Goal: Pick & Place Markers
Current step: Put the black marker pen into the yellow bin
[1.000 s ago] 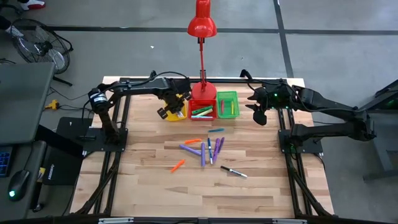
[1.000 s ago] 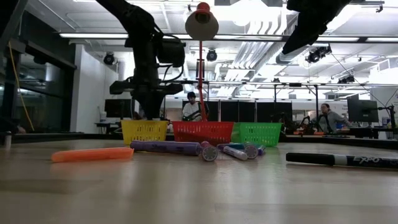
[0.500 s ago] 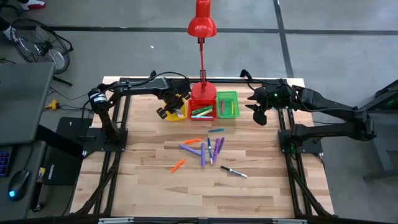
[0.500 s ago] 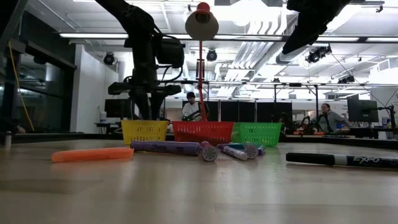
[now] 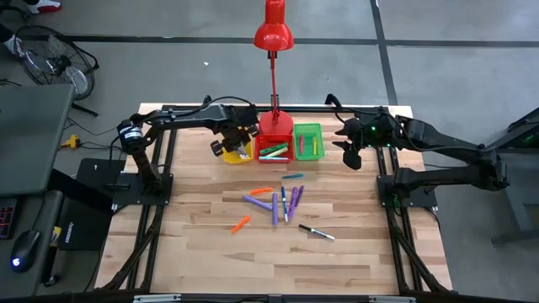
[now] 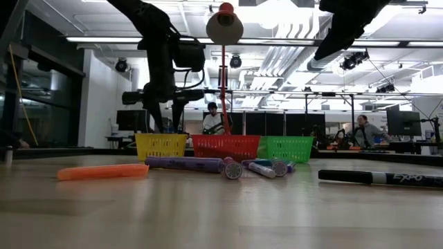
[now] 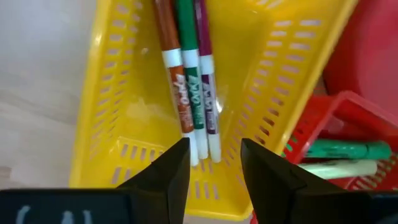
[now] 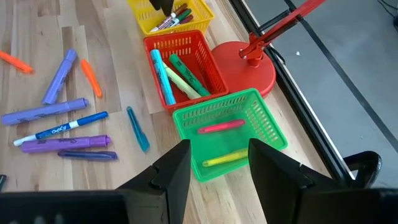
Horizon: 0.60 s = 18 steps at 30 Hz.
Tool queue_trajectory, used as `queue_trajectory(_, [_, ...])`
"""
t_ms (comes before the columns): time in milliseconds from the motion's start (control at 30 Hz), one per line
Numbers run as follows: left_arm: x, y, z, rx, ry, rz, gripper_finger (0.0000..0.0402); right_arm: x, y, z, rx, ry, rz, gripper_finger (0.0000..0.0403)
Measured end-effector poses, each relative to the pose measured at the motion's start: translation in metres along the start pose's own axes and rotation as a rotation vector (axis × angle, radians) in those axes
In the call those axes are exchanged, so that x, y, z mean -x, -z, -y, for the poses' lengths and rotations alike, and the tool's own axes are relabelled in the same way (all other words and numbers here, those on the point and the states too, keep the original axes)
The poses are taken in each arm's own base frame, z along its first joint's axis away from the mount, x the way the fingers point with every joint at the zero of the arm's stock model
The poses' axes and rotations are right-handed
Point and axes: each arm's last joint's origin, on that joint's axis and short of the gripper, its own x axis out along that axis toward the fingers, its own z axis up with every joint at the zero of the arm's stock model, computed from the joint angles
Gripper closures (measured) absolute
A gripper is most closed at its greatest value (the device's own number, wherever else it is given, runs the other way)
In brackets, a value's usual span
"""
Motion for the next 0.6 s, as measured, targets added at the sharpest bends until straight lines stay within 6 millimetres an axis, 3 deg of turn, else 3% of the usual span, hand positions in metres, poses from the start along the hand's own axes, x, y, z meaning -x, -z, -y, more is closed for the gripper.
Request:
queue_trajectory(300, [0.020, 0.028, -0.005, -0.194, 0.048, 0.082, 0.0263, 0.012, 0.003, 0.008, -0.035, 0.029, 0.032, 0.0253])
queue_trajectory(600, [0.050, 0.075, -0.023, -0.405, 0.100, 0.120, 0.0263, 0.018, 0.010, 0.014, -0.087, -0.025, 0.011, 0.0253])
